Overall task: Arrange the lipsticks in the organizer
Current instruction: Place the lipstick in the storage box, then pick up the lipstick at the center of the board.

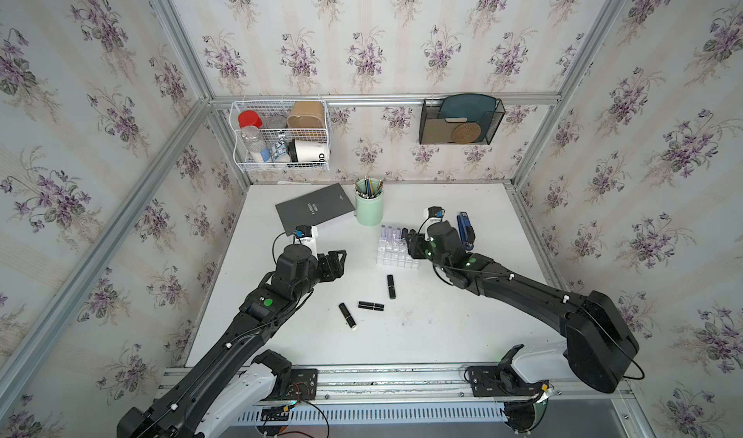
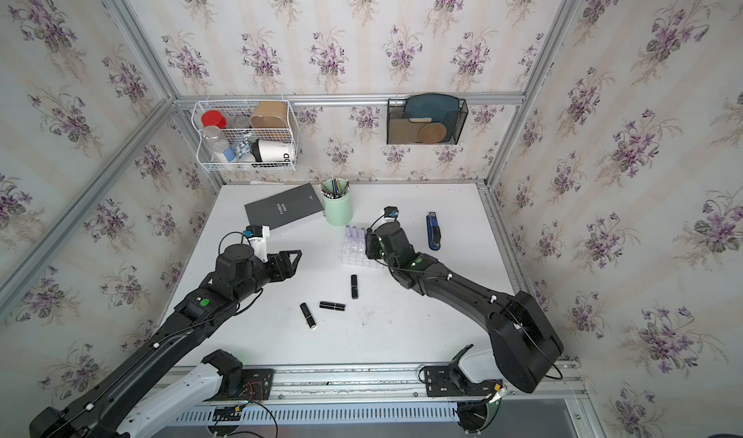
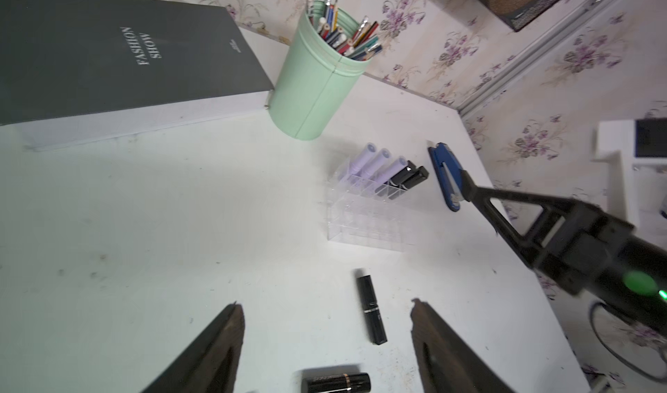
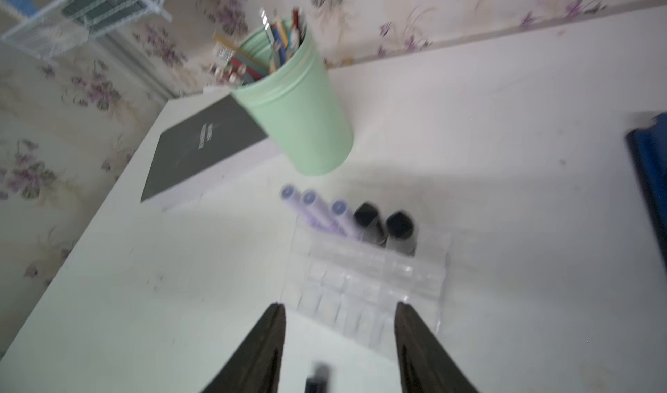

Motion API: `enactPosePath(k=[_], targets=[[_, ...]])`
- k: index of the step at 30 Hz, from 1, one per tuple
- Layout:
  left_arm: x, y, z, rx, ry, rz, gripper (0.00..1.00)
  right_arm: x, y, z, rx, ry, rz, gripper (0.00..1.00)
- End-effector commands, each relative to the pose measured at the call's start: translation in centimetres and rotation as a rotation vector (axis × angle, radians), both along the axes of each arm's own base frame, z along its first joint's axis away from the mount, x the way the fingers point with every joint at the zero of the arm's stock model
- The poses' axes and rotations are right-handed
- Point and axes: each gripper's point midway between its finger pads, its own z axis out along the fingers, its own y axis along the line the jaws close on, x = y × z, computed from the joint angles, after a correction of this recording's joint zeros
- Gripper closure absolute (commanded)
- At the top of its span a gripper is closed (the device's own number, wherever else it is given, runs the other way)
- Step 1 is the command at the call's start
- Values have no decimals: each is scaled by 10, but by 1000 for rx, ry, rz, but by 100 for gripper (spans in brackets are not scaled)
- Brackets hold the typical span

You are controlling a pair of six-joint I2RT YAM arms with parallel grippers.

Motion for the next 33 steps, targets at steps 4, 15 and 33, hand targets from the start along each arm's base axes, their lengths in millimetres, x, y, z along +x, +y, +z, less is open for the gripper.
enactPosePath(k=[4, 15, 33], targets=[[-20, -3, -46, 18, 180, -6, 24, -62, 9, -72, -180, 306, 45, 45], [-37, -27, -67, -82, 220, -39, 25, -56, 46, -118, -300, 418, 144, 46], [-30, -26, -42, -53, 170, -94, 29, -74, 37, -150, -478, 410, 258, 72]])
